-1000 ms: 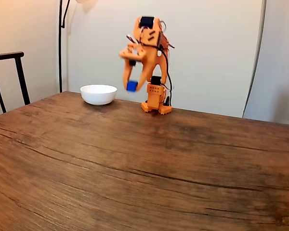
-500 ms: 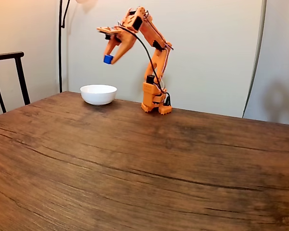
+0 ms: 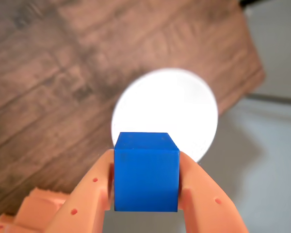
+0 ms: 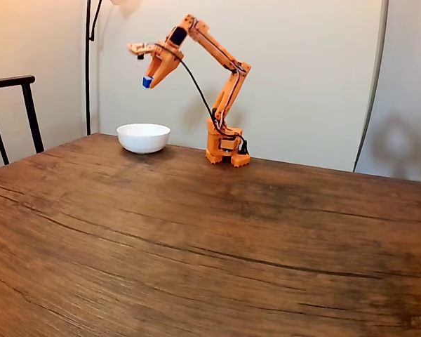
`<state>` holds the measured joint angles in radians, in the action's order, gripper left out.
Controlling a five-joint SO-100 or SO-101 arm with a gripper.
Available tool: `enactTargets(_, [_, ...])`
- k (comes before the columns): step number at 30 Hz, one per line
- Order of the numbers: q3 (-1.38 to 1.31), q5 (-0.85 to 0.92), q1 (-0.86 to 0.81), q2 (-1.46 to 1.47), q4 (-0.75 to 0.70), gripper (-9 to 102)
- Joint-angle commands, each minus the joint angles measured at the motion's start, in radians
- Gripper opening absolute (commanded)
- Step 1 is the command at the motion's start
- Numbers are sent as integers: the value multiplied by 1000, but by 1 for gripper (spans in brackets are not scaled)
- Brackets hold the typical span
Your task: Grasp the cube and drop it in the bowl
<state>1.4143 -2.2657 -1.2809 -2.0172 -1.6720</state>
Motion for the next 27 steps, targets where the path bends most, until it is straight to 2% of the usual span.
enactTargets(1, [66,-11,-77,-34,51,0])
enactTargets(22, [465,49,-305,-31,488,0])
enactTargets(27, [557,49,-308,-23,557,16])
